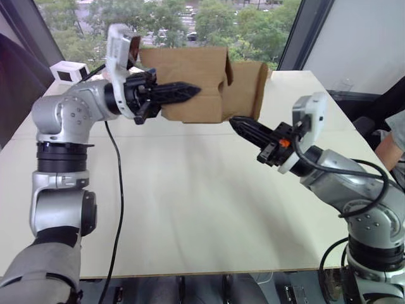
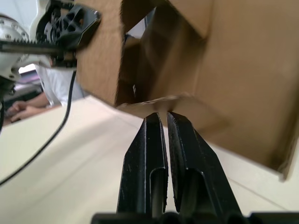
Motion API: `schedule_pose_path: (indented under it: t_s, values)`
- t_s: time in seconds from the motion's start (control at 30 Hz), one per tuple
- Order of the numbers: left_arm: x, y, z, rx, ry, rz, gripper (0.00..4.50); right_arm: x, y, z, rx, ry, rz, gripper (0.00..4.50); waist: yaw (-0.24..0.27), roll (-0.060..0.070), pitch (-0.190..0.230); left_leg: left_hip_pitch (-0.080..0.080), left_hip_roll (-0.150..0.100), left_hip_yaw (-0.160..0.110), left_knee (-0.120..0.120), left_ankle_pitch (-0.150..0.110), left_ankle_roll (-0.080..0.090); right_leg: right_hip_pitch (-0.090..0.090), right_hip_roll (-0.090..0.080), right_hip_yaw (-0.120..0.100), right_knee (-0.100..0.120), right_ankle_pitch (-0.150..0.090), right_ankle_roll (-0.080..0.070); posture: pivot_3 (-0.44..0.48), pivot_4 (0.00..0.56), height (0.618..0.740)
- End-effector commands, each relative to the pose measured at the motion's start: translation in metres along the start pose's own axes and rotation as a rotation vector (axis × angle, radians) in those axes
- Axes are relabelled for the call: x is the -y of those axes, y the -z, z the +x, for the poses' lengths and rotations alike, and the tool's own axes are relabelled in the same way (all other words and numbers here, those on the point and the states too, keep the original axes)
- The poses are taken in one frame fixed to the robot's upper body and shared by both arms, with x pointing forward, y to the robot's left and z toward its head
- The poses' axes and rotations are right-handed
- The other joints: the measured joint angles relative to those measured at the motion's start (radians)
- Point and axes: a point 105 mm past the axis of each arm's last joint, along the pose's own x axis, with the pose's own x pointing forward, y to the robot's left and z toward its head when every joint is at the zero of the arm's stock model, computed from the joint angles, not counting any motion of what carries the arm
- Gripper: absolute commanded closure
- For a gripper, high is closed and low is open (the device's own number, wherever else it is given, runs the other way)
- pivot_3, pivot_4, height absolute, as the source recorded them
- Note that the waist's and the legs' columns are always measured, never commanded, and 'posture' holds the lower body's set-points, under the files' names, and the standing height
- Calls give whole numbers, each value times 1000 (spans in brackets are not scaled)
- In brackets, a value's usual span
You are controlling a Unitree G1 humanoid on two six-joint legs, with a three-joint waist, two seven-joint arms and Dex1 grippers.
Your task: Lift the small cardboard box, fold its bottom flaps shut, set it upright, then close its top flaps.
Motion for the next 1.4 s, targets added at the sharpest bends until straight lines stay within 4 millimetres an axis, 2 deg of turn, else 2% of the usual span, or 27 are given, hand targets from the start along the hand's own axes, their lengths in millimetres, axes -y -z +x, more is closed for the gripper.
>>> schedule_pose_path:
  t_s: [0.03, 0.4, 0.67, 0.83, 1.03, 1.17, 1.23, 1.33, 1.4]
  values:
    - [10, -6, 1, -8, 30, 48, 4500, -5, -12, 2, 60, -42, -6, 4307, 0, 0, 0, 0, 0, 0, 0, 0, 0, 0, 0, 0, 0, 0, 0, 0, 150, 740]
    - [10, -1, 2, -30, 37, 57, 4500, -18, -13, 10, 67, -150, -14, 4307, -1, 0, 0, 0, 0, 0, 0, 0, 0, 0, 0, 0, 0, 0, 0, 0, 150, 740]
    - [7, 1, 1, -28, 31, 53, 4500, -21, -12, 16, 50, -192, -43, 4307, -1, 0, 0, 0, 0, 0, 0, 0, 0, 0, 0, 0, 0, 0, 0, 0, 150, 740]
    - [5, -1, -2, -27, 16, 54, 4500, -13, -24, -8, 2, -208, -96, 4307, 3, 0, 0, 0, 0, 0, 0, 0, 0, 0, 0, 0, 0, 0, 0, 0, 150, 740]
    - [4, -2, -3, -28, 12, 59, 4500, -6, -58, -35, 26, -233, -90, 4307, 1, 0, 0, -1, 0, 0, 1, 0, 0, 0, 0, 0, 0, 0, 0, 0, 150, 740]
    - [3, -2, -3, -28, 13, 59, 4500, 16, -70, -46, 67, -153, -49, 4307, 1, 0, 0, -1, 0, 0, 1, 0, 0, 0, 0, 0, 0, 0, 0, 0, 150, 740]
    - [4, -2, -2, -23, 17, 60, 4500, 38, -67, -51, 81, -61, -44, 4307, 0, 0, 0, 0, 0, 0, 1, 0, 0, 0, 0, 0, 0, 0, 0, 0, 150, 740]
    - [6, -4, 0, -13, 28, 62, 4500, 82, -48, -55, 37, 124, -82, 4307, 1, 0, 0, -1, 0, 0, 1, 0, 0, 0, 0, 0, 0, 0, 0, 0, 150, 740]
    - [8, -5, 0, -8, 37, 62, 4500, 93, -37, -52, 11, 152, -111, 4307, 1, 0, 0, -1, -1, 1, 1, 0, 0, 0, 0, 0, 0, 0, 0, 0, 150, 740]
